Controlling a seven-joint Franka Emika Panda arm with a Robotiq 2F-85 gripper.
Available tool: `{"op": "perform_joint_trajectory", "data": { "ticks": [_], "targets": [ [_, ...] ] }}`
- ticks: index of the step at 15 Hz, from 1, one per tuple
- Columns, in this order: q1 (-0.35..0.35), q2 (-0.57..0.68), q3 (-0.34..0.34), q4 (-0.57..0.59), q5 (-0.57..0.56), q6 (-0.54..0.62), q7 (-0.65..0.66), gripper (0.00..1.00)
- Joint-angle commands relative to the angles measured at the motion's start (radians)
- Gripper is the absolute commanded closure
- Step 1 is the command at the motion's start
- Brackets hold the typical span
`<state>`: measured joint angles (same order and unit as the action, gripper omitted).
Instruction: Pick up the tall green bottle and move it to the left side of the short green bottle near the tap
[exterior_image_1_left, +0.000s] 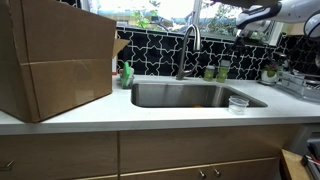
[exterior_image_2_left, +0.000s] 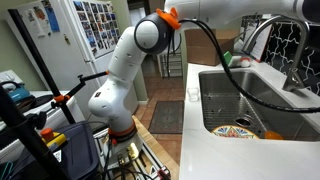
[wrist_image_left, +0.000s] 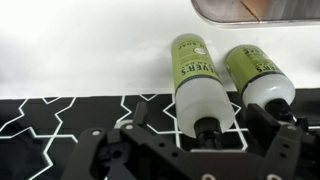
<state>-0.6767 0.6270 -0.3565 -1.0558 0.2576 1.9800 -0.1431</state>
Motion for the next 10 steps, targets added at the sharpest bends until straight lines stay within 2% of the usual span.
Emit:
{"op": "perform_joint_trajectory", "data": {
  "ticks": [1,8,9,10],
  "targets": [
    [-0.026,0.007,0.028,-0.026,0.066,0.039,-0.024,0.0],
    [-0.025,0.064,0.036,0.012,0.07,0.058,-0.024,0.0],
    [-0.026,0.07,0.037,0.019,0.067,0.051,-0.029,0.06],
    [-0.025,0.077,0.035,0.023,0.065,0.055,-0.027,0.27]
  ]
}}
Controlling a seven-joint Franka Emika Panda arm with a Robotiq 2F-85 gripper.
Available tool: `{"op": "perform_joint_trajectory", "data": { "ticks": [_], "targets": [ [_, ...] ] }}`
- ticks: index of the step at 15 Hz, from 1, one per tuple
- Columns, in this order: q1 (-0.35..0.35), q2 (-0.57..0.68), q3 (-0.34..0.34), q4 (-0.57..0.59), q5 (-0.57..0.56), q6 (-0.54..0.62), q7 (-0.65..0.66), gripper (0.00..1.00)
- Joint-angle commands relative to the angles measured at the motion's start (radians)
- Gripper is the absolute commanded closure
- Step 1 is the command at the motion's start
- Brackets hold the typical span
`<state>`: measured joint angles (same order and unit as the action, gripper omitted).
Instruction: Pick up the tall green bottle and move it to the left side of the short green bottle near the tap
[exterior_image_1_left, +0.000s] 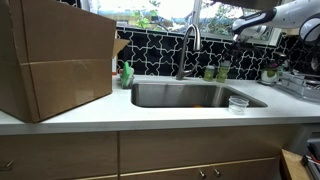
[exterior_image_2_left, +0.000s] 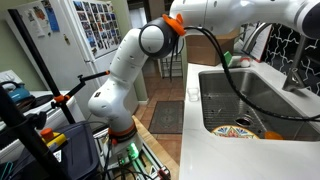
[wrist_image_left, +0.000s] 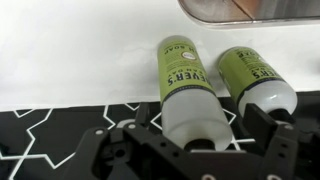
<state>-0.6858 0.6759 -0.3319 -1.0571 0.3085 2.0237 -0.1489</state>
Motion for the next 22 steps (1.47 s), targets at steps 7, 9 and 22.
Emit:
{"op": "perform_joint_trajectory", "data": {
  "ticks": [7,9,22],
  "targets": [
    [-0.022,0.047,0.015,0.03,0.024,0.05,-0.032,0.0],
    [-0.025,0.05,0.019,0.028,0.026,0.065,-0.046,0.08],
    [-0.017,-0.084,0.015,-0.049,0.005,0.055,-0.096,0.59]
  ]
}}
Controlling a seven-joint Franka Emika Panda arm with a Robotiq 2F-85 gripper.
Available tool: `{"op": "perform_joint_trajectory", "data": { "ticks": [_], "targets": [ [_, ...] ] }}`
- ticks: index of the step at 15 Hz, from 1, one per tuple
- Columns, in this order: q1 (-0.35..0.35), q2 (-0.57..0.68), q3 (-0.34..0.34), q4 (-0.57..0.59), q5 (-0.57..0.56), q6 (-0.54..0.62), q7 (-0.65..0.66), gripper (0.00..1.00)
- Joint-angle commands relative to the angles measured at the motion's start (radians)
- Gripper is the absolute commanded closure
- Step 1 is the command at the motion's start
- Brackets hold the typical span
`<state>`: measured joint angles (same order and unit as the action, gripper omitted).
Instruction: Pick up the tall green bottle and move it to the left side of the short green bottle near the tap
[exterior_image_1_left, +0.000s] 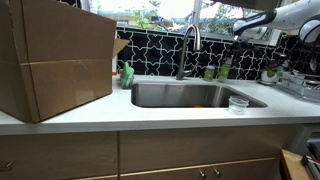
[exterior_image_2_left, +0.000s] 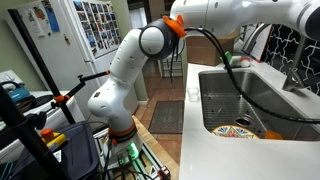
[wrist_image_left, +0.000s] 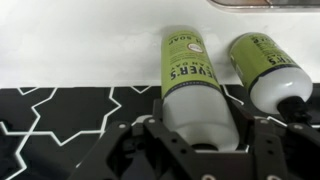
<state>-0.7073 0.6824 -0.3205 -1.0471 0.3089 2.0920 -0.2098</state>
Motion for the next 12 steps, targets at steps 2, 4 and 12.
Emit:
{"op": "perform_joint_trajectory", "data": {
  "ticks": [2,4,12],
  "targets": [
    [0.023,-0.147,-0.004,-0.075,-0.012,-0.033,-0.029,0.59],
    [0.046,-0.197,-0.01,-0.079,-0.04,-0.078,-0.014,0.59],
    [0.124,-0.296,-0.005,-0.054,-0.155,-0.262,0.003,0.59]
  ]
}}
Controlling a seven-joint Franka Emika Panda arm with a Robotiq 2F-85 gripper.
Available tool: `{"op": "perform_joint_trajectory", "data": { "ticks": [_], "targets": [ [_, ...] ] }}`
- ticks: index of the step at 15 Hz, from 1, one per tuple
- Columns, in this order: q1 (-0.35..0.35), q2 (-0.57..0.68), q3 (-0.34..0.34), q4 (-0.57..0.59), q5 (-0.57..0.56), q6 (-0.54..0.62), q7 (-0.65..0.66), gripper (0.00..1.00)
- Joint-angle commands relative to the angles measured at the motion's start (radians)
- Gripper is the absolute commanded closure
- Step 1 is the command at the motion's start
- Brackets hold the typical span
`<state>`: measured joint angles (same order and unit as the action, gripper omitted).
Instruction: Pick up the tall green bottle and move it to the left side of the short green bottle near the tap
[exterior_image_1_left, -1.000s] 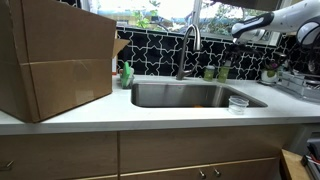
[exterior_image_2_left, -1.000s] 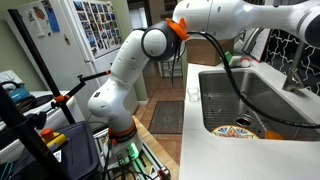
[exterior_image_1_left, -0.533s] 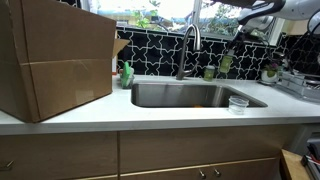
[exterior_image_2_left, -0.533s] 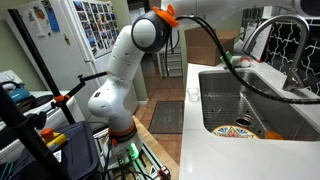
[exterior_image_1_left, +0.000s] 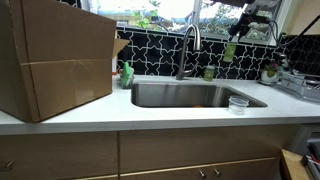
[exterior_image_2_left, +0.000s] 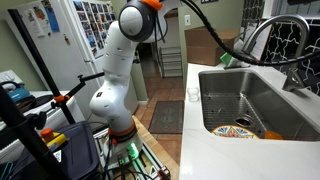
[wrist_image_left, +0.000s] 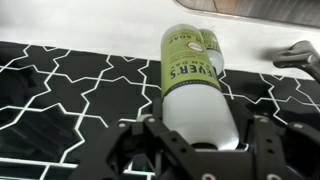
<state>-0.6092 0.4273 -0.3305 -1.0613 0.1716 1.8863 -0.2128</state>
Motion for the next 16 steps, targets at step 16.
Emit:
{"op": "perform_joint_trajectory", "data": {
  "ticks": [16],
  "targets": [
    [0.038,0.282,0.107,0.183,0.073,0.075,0.186,0.59]
  ]
}}
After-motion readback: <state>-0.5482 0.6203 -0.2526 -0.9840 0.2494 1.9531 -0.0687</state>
